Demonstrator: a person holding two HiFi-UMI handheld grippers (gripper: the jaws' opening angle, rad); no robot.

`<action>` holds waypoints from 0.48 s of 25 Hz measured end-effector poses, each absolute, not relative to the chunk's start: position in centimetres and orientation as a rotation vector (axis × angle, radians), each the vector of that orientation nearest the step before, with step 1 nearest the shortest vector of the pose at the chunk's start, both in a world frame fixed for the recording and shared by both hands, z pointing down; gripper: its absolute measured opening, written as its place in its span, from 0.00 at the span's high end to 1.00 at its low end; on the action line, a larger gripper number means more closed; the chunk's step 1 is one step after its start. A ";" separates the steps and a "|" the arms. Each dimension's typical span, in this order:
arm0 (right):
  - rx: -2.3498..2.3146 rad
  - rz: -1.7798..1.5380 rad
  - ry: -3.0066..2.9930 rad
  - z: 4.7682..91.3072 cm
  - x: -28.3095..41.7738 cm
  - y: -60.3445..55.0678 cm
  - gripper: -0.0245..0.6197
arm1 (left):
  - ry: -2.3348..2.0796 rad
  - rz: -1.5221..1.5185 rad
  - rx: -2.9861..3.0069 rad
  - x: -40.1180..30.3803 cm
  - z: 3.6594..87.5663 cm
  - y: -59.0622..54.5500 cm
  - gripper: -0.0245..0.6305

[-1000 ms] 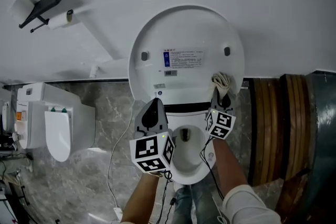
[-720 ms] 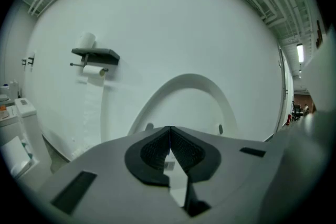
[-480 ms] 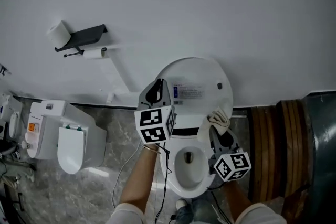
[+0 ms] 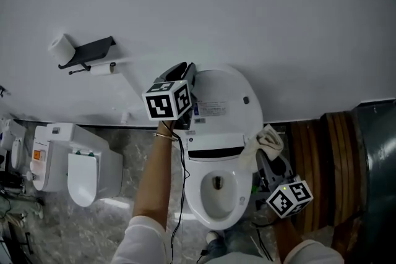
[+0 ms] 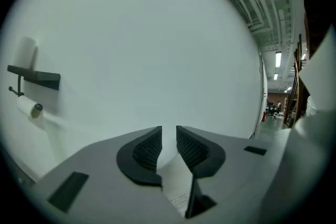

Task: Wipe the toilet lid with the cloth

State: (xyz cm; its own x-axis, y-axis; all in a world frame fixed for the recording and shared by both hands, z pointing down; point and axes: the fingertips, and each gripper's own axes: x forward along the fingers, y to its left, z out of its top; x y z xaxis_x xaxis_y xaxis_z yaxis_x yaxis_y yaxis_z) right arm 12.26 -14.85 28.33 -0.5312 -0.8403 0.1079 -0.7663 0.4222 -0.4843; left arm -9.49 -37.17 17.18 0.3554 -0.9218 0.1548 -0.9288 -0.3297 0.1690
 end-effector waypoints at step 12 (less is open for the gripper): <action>-1.328 -0.749 2.491 21.3 13.0 -9.5 0.82 | -1.658 0.002 2.443 -7.7 16.8 -23.2 0.83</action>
